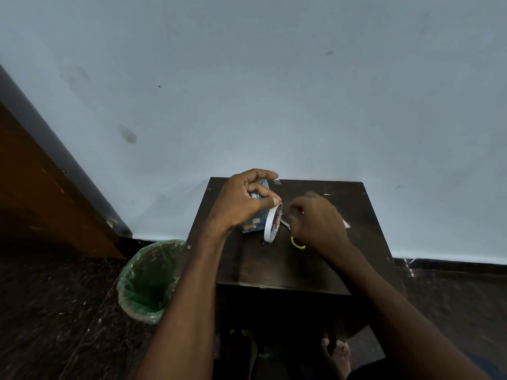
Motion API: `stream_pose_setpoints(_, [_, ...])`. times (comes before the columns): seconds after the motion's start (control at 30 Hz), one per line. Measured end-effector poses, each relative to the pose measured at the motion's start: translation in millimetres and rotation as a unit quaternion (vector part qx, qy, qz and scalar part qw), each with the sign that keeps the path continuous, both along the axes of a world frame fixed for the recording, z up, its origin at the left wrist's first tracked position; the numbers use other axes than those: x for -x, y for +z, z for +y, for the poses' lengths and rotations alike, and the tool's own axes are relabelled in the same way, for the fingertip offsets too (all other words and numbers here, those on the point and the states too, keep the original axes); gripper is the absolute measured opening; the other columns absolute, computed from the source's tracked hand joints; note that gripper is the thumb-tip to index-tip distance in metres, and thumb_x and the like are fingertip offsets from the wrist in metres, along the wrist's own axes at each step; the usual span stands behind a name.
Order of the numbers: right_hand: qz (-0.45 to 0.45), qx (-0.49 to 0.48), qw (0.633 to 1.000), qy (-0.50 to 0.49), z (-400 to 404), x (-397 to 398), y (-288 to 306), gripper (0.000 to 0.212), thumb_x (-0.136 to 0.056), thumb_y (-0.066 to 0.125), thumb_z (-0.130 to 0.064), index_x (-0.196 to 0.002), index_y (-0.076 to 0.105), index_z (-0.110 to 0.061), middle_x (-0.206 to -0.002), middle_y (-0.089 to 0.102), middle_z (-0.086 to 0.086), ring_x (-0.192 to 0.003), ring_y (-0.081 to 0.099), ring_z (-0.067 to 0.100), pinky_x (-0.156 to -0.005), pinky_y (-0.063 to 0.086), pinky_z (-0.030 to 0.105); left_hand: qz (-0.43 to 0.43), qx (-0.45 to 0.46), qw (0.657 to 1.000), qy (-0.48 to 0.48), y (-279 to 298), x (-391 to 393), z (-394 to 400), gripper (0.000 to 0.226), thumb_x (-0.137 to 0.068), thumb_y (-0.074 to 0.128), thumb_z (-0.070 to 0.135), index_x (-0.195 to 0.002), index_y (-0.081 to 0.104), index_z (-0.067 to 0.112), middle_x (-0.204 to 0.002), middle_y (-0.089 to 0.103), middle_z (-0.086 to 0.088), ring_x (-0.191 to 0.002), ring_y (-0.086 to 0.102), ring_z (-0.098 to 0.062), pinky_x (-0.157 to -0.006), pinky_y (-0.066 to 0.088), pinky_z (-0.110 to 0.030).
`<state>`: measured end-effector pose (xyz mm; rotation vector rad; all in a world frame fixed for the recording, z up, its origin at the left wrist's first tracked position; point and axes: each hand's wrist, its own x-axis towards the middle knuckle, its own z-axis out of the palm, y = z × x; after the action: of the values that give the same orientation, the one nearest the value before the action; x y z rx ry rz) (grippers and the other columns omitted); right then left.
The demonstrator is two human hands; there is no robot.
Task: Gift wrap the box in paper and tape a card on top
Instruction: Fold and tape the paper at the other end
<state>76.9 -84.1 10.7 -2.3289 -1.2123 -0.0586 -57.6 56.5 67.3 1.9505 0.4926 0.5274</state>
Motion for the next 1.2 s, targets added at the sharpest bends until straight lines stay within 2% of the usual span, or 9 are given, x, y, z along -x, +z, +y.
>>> stream_pose_setpoints(0.1, [0.064,-0.151,0.984,0.064,7,4,7,0.032,-0.083,0.080,-0.021,-0.114,0.077,-0.020,-0.105,0.074,-0.005,-0.094,0.066,0.009,-0.082,0.052,0.024,0.001,0.015,1.000,-0.014,0,1,1,0.044,-0.087,0.086,0.008,-0.127,0.072,0.020,-0.087,0.083,0.005,-0.101,0.076,-0.002,-0.103,0.046,-0.020])
stream_pose_setpoints(0.17, [0.105,-0.178,0.974,0.087,9,11,9,0.023,-0.085,0.077,-0.011,-0.105,0.081,-0.021,-0.094,0.078,-0.010,-0.085,0.070,0.005,-0.077,0.053,0.021,-0.007,0.033,0.999,-0.014,-2,2,1,0.045,-0.087,0.086,0.007,-0.128,0.071,0.018,-0.088,0.083,0.002,-0.102,0.077,-0.007,-0.105,0.047,-0.023])
stream_pose_setpoints(0.23, [0.117,-0.190,0.972,0.072,10,14,4,0.016,-0.088,0.075,-0.009,-0.092,0.083,-0.022,-0.078,0.076,-0.010,-0.072,0.069,0.005,-0.067,0.053,0.027,-0.035,0.068,0.997,0.007,-6,2,1,0.046,-0.086,0.086,0.005,-0.128,0.071,0.015,-0.088,0.083,-0.004,-0.100,0.079,-0.016,-0.105,0.053,-0.034])
stream_pose_setpoints(0.33, [0.078,-0.201,0.976,0.045,10,14,-2,0.013,-0.091,0.073,-0.012,-0.087,0.081,-0.021,-0.071,0.071,-0.007,-0.066,0.064,0.010,-0.064,0.053,0.034,-0.071,0.113,0.989,0.065,-7,-3,-2,0.049,-0.084,0.087,0.002,-0.128,0.068,0.012,-0.085,0.082,-0.010,-0.091,0.080,-0.018,-0.091,0.058,-0.033])
stream_pose_setpoints(0.43, [0.037,-0.207,0.977,0.036,10,11,0,0.012,-0.090,0.073,-0.008,-0.089,0.081,-0.016,-0.073,0.071,-0.001,-0.068,0.063,0.019,-0.064,0.052,0.041,-0.077,0.128,0.987,0.065,-6,-7,-4,0.051,-0.085,0.087,0.004,-0.131,0.064,0.011,-0.086,0.082,-0.012,-0.093,0.080,-0.018,-0.089,0.058,-0.032])
stream_pose_setpoints(0.67, [0.015,-0.198,0.979,0.051,10,9,2,0.015,-0.090,0.072,-0.005,-0.092,0.082,-0.015,-0.076,0.073,0.002,-0.069,0.064,0.021,-0.064,0.054,0.040,-0.074,0.126,0.988,0.044,-7,-4,-1,0.054,-0.085,0.087,0.005,-0.133,0.063,0.012,-0.090,0.082,-0.010,-0.100,0.079,-0.020,-0.098,0.058,-0.037])
stream_pose_setpoints(0.77, [0.006,-0.193,0.980,0.052,10,8,2,0.015,-0.089,0.072,-0.005,-0.092,0.082,-0.015,-0.076,0.073,0.001,-0.070,0.064,0.020,-0.065,0.054,0.042,-0.070,0.121,0.989,0.047,-7,-4,1,0.051,-0.086,0.087,0.004,-0.131,0.064,0.012,-0.092,0.083,-0.008,-0.101,0.079,-0.019,-0.094,0.057,-0.034])
stream_pose_setpoints(0.93, [-0.026,-0.215,0.975,0.046,8,8,4,0.021,-0.084,0.073,0.000,-0.094,0.082,-0.016,-0.075,0.070,-0.001,-0.069,0.064,0.019,-0.061,0.051,0.035,-0.045,0.080,0.994,0.054,-8,-6,-1,0.053,-0.084,0.089,0.009,-0.130,0.064,0.018,-0.089,0.083,-0.003,-0.099,0.079,-0.015,-0.105,0.055,-0.045])
stream_pose_setpoints(1.2, [-0.123,-0.275,0.953,0.007,5,5,4,0.023,-0.080,0.075,0.008,-0.095,0.081,-0.008,-0.084,0.071,0.005,-0.075,0.065,0.026,-0.064,0.049,0.036,-0.027,0.021,0.998,0.059,-4,-8,-4,0.058,-0.086,0.087,0.011,-0.139,0.064,0.012,-0.092,0.083,0.006,-0.101,0.074,0.001,-0.105,0.052,-0.024])
